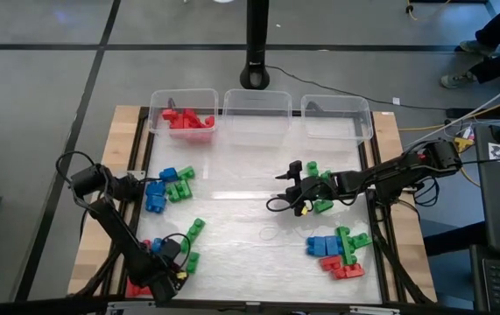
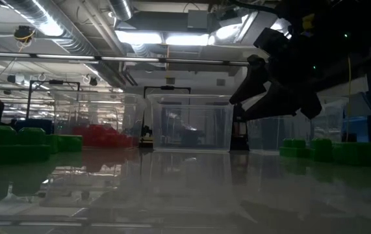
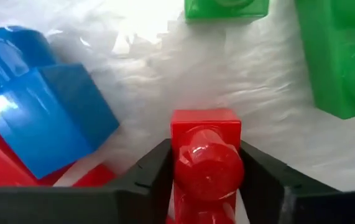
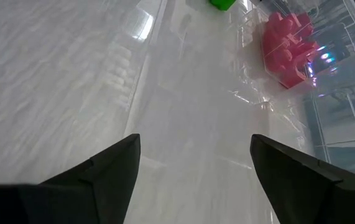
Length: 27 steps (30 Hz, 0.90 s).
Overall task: Sort blocks
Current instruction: Put the red game piece into the left transparent bin
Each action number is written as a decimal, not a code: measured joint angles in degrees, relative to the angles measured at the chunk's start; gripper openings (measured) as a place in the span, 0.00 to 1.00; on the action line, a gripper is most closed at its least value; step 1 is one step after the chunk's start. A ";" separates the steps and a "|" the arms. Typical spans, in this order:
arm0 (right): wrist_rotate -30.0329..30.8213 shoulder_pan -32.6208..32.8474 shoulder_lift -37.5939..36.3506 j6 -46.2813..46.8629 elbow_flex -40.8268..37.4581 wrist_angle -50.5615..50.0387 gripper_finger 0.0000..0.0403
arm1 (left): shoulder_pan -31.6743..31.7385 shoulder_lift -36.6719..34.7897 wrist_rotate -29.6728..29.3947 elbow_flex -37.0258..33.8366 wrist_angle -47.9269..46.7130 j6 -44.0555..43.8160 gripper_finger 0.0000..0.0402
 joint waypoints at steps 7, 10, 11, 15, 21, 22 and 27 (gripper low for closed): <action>0.00 -0.01 0.00 -0.01 0.00 0.00 0.76 | 0.94 -0.02 -1.22 0.02 -0.03 4.33 0.30; 0.00 -0.01 0.00 -0.01 0.00 0.00 0.76 | 1.70 -0.02 -1.34 0.37 -0.40 6.75 0.30; 0.00 0.00 0.00 -0.01 0.00 0.00 0.76 | 2.03 -0.02 -1.36 0.68 -0.57 7.79 0.30; 0.00 0.01 0.00 0.00 0.00 0.00 0.76 | 3.52 -0.98 -1.38 2.31 -0.56 12.91 0.31; 0.00 0.00 0.00 -0.01 0.00 0.00 0.76 | 5.92 -6.01 -3.38 4.28 -5.54 17.92 0.31; 0.00 -0.01 0.00 -0.01 0.00 0.00 0.76 | 6.42 -7.06 -4.26 4.58 -6.66 18.96 0.31; 0.00 -0.01 0.00 -0.01 0.00 0.00 0.76 | 9.98 -13.05 -10.99 5.11 -11.89 25.20 0.32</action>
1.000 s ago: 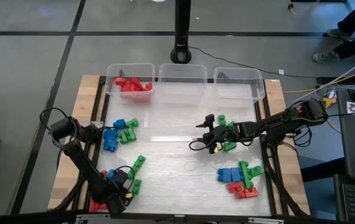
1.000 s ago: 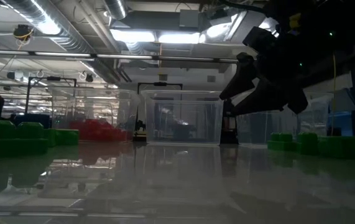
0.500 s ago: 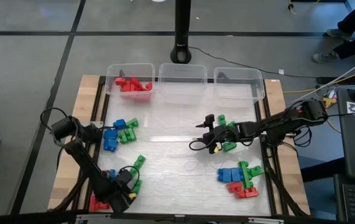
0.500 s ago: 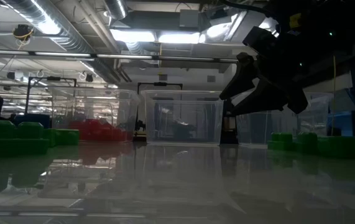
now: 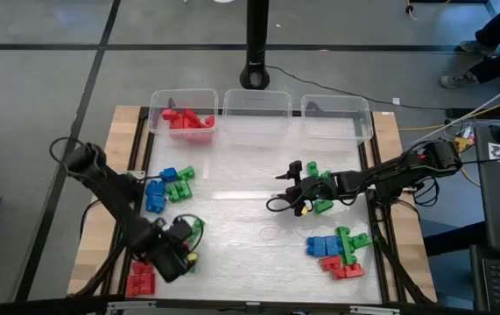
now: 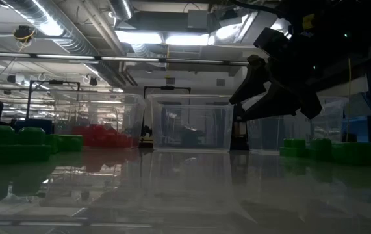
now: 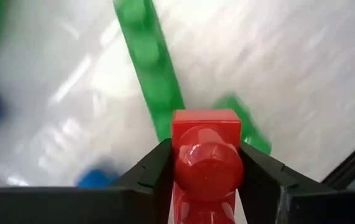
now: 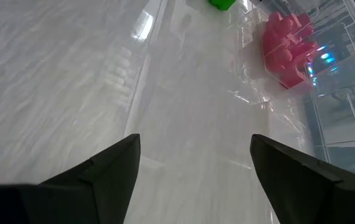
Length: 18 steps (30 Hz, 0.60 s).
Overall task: Sort blocks
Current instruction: Put the red game piece into the left transparent bin
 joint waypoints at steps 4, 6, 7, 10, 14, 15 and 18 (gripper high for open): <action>0.00 0.02 0.00 0.01 0.00 0.00 0.76 | 4.37 -5.11 -6.73 0.00 -2.89 6.98 0.32; 0.00 0.02 0.00 0.00 0.00 0.00 0.76 | 7.03 -7.55 -10.52 0.00 -3.70 11.41 0.32; 0.01 0.00 0.00 0.00 0.00 0.02 0.76 | 8.59 -8.87 -12.30 0.00 -3.81 14.13 0.32; 0.02 0.00 0.00 -0.02 0.00 0.02 0.76 | 13.56 -12.41 -18.17 0.00 -3.65 22.34 0.32; 0.59 0.00 0.00 -0.58 0.00 0.05 0.76 | 21.30 -16.08 -25.22 0.00 -3.59 33.52 0.32; 0.96 0.00 0.00 -0.66 0.00 0.04 0.76 | 23.41 -16.88 -26.56 0.00 -3.56 36.34 0.33; 3.08 0.00 0.00 -1.25 0.00 0.08 0.76 | 30.12 -18.78 -29.94 0.00 -3.01 44.75 0.33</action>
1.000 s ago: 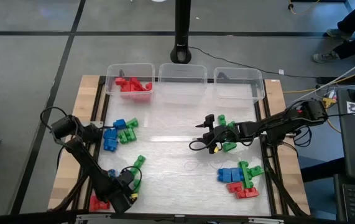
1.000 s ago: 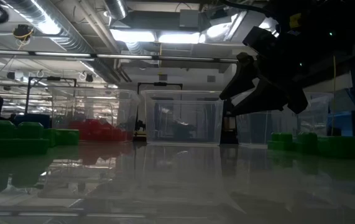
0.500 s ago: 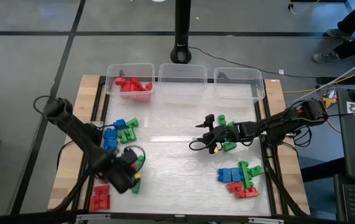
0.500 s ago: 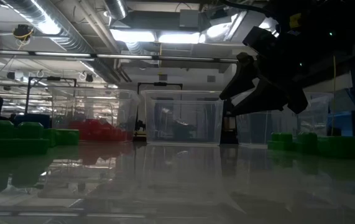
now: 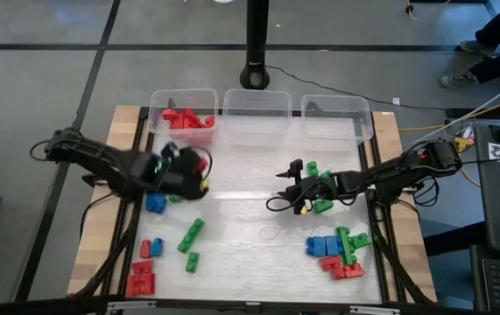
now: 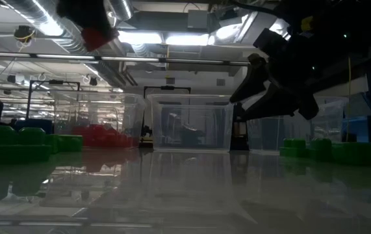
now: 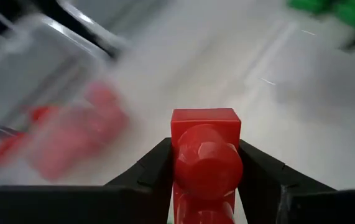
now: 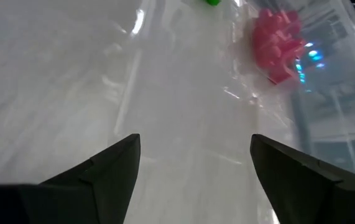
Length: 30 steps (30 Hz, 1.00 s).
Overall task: Sort blocks
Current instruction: Put the red game piece into the left transparent bin
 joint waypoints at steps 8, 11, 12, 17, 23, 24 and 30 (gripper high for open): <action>2.41 0.00 0.00 -5.15 0.00 0.78 0.76 | 20.79 -1.04 -2.94 -0.66 8.06 23.72 0.33; 2.40 0.00 0.00 -6.47 0.00 1.62 0.76 | 29.22 -0.97 -1.36 -2.19 14.05 32.15 0.33; 2.40 0.00 0.00 -6.87 0.00 1.75 0.76 | 32.02 -0.95 0.04 -2.46 15.56 34.63 0.33; 2.58 0.00 0.00 -7.14 0.00 1.71 0.76 | 45.00 -0.95 9.07 -4.82 26.09 43.00 0.33; 3.43 0.00 0.00 -8.66 0.00 1.73 0.76 | 55.37 -0.95 12.97 -8.16 33.19 46.08 0.33; 3.43 0.00 0.00 -8.67 0.00 1.73 0.76 | 56.53 -0.95 12.98 -8.46 33.80 45.95 0.33; 3.43 0.00 0.00 -8.65 0.00 1.87 0.76 | 60.27 -0.93 14.71 -9.03 34.27 45.95 0.40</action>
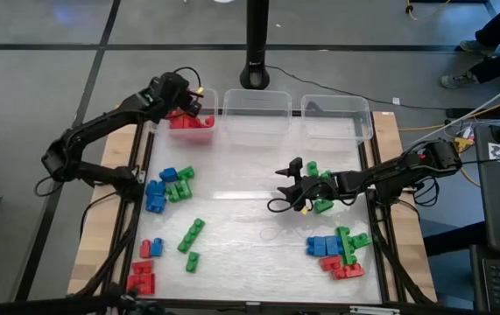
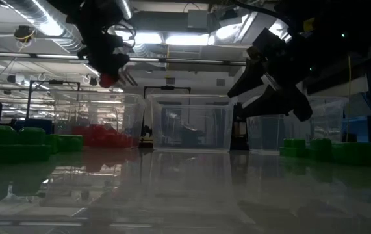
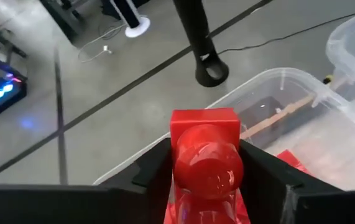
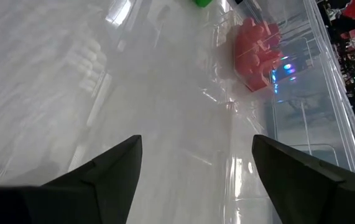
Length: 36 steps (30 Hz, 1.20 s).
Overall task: Sort blocks
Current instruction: Put the red game piece into the left transparent bin
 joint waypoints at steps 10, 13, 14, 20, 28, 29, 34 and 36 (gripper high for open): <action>0.00 -0.01 0.00 0.01 0.00 -0.08 0.76 | 0.82 0.00 3.57 0.02 -2.19 -2.50 0.61; 0.00 -0.01 0.00 0.01 0.00 -0.09 0.76 | -0.93 -0.40 6.02 0.02 -3.72 -3.15 0.62; 0.00 0.00 0.00 0.01 0.00 -0.11 0.76 | -2.01 -0.79 7.05 0.02 -3.85 -3.33 0.62; -0.02 0.00 0.00 0.01 0.00 -0.15 0.76 | -14.53 -4.27 10.14 0.08 -5.03 -6.22 0.62; -0.04 0.00 0.00 0.12 0.00 -0.20 0.76 | -37.22 -5.05 10.26 0.13 -13.83 -18.64 0.62; -0.34 -0.02 0.00 0.12 0.00 -0.20 0.76 | -39.76 -4.85 10.27 0.13 -15.08 -21.14 0.62; -2.10 0.00 0.00 0.32 0.00 -0.22 0.76 | -51.90 -3.13 10.19 0.11 -18.98 -32.90 0.62; -3.30 0.00 0.00 1.00 0.00 -0.24 0.76 | -56.29 -2.08 10.12 0.11 -19.33 -37.22 0.62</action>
